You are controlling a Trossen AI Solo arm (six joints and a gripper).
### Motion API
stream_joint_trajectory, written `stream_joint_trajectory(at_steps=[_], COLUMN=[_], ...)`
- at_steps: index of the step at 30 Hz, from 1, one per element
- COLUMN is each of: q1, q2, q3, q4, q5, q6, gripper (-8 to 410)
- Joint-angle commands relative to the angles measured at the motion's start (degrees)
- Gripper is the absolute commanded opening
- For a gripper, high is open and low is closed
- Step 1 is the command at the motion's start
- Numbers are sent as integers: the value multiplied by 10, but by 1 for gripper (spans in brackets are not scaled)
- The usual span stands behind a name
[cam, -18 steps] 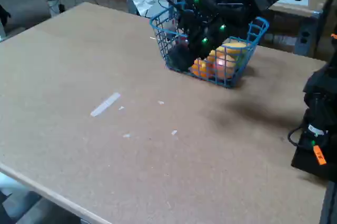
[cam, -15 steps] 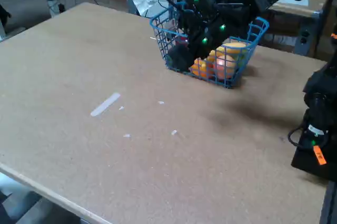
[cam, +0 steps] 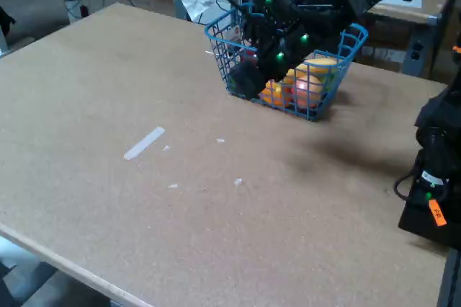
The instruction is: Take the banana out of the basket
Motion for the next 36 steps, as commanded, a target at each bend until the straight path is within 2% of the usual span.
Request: stream_joint_trajectory(at_steps=[1,15,19,27,36], q1=[0,4,4,4,-2], q2=[-1,-24,-31,-31,-31], q3=[0,37,76,175,238], q4=[2,1,-27,-108,-127], q5=[-1,-5,6,90,248], q6=[0,36,73,179,344], gripper=[220,220,220,220,220])
